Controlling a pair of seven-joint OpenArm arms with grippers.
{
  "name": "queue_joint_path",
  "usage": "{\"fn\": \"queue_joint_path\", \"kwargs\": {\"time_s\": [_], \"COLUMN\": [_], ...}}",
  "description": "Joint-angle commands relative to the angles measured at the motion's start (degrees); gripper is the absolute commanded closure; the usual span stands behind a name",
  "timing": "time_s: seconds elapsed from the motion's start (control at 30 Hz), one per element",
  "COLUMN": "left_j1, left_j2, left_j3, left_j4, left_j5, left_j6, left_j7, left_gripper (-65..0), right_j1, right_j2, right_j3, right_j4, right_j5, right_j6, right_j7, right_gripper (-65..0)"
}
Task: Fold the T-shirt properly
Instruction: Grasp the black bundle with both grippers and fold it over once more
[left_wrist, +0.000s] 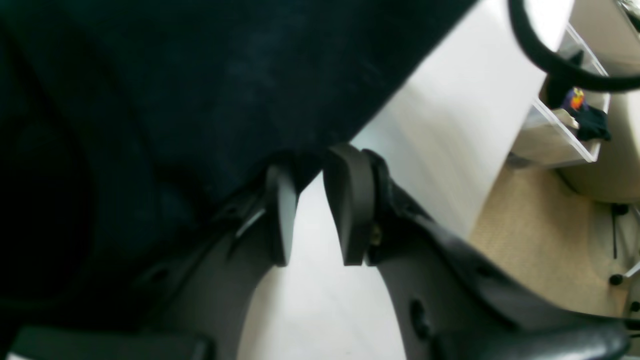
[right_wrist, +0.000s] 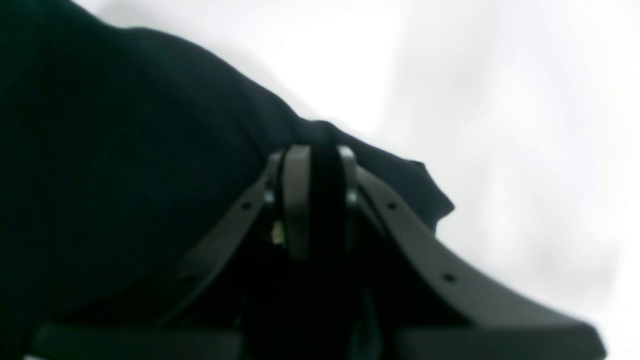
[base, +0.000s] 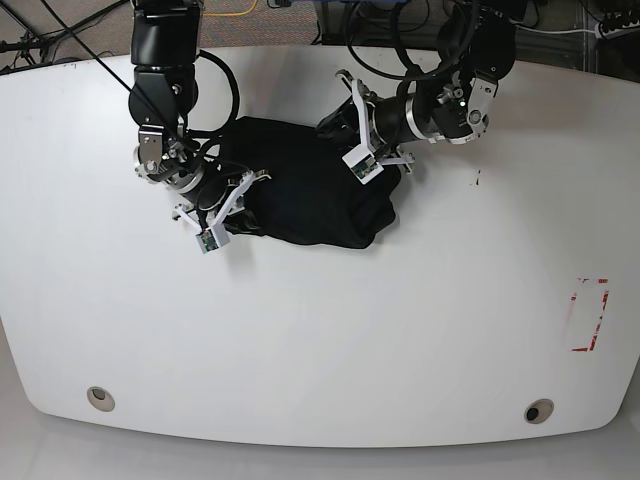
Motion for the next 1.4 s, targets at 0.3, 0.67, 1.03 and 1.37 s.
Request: {"fn": "queue_joint_path", "kwargs": {"time_s": [0.3,0.67,1.03,1.37], "left_j1": [-8.44,-17.84,-23.47,-24.17], "left_j2": [-2.2,-3.61,-3.7,-4.05], "left_j3": [0.01,0.1,0.1,-1.39], "left_j4": [-8.29,-19.64,-20.34,-13.83], "left_j5": [-0.76,-1.03,-0.68,-0.94], "left_j6": [-0.32,-0.32,-0.32,-0.32], "left_j7": [-2.6,-2.69,-2.69,1.97], "left_gripper": [-13.2,-13.3,-13.3,-13.3], "right_j1": [-4.55,-12.64,-18.27,-18.53], "right_j2": [0.36,0.1,-3.06,-3.59], "right_j3": [0.55,0.64,0.55,0.46], "right_j4": [5.75,15.33,21.31,28.87], "right_j5": [-0.11,-0.11,-0.2,-0.11], "right_j6": [2.22,1.87,1.87,1.87], "right_j7": [-0.52,-0.52,-0.52,-4.83], "right_gripper": [-7.9,-7.9,-7.9,-7.9]}}
